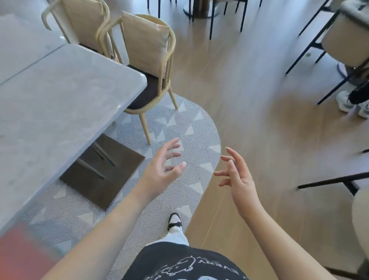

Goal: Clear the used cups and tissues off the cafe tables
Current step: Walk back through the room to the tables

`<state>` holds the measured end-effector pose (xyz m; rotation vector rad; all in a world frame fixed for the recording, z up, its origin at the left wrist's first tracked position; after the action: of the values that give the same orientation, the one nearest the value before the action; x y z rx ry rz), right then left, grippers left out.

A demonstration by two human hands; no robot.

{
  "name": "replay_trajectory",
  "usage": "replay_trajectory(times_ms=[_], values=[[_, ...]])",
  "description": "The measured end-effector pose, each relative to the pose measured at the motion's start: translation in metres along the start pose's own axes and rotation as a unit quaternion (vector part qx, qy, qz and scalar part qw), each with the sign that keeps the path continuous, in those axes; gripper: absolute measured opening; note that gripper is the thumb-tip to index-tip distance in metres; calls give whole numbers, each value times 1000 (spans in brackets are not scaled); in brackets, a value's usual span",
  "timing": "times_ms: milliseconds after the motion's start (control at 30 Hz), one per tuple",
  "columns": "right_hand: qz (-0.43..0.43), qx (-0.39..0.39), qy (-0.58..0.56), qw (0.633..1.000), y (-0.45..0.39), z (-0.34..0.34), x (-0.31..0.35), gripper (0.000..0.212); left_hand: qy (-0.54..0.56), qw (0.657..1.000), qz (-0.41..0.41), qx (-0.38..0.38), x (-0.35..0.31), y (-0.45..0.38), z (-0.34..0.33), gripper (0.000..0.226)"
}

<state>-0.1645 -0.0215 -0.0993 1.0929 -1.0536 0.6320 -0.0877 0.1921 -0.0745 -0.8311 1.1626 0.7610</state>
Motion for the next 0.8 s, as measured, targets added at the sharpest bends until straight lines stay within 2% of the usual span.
replay_trajectory(times_ms=[333,533,800], values=[[29,-13,-12,999,-134,-27,91,34,-10,999,-33,14,19,-166,58,66],[19,-24,-16,999,-222,-13,118,31,-6,1000,-29,8,41,-254,61,58],[1,18,-11,1000,-363,4,164,31,-8,1000,-10,-16,60,-399,46,61]])
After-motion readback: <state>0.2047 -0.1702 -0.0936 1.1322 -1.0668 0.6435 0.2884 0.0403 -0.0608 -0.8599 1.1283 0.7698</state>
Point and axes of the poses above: each hand's wrist, its own y-axis away from the middle knuckle, its own z-axis out of the back of the hand, x = y × z, the point moved 6 cm from there along -y, towards the middle knuckle, and after that the axes turned 15 degrees about -z, right-handed, at the moved point
